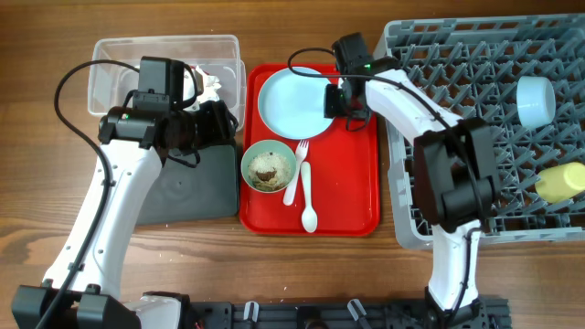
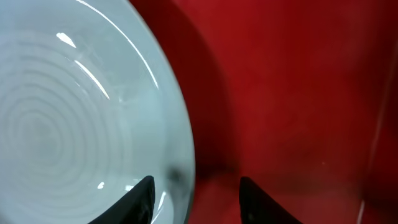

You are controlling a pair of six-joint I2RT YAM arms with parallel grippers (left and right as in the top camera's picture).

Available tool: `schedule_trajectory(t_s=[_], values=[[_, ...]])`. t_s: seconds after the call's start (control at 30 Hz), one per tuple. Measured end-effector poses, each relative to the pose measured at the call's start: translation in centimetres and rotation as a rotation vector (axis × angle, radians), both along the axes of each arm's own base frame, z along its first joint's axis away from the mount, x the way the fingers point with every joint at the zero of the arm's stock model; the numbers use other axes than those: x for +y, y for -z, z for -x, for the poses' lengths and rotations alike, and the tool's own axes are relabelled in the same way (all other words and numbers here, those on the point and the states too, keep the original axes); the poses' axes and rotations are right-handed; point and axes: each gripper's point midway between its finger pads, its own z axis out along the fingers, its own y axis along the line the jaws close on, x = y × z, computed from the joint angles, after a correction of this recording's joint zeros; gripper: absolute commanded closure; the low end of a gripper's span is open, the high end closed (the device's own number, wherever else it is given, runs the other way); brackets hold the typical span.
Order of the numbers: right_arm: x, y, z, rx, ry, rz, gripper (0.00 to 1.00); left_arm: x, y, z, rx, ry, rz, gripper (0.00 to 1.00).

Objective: Sort waste into correct bins and load items into the dishwasher rack
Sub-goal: 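Lift the blue plate with the right gripper and stand it in the rack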

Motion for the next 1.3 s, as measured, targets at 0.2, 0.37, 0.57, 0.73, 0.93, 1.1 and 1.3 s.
schedule_trajectory(t_s=[0.2,0.37,0.57,0.73,0.93,1.1,1.3], values=[[-0.5,0.4,0.5,0.028,0.053,0.017,0.96,0.0,0.0,0.0,0.000,0.000,0.000,0.32],[-0.6,0.2,0.1,0.020,0.065,0.013,0.96,0.0,0.0,0.0,0.000,0.000,0.000,0.32],[-1.9,-2.0,-0.2,-0.025,-0.021,0.071,0.96,0.0,0.0,0.0,0.000,0.000,0.000,0.32],[-6.6,-13.0,-3.3,-0.325,-0.027,0.165,0.96,0.0,0.0,0.0,0.000,0.000,0.000,0.32],[-17.0,-28.6,-4.1,-0.712,0.113,0.438,0.96,0.0,0.0,0.0,0.000,0.000,0.000,0.32],[-25.8,-33.3,-2.7,-0.740,0.236,0.796,0.96,0.0,0.0,0.0,0.000,0.000,0.000,0.32],[-32.7,-32.5,-1.4,-0.595,0.301,1.009,0.96,0.0,0.0,0.0,0.000,0.000,0.000,0.32]])
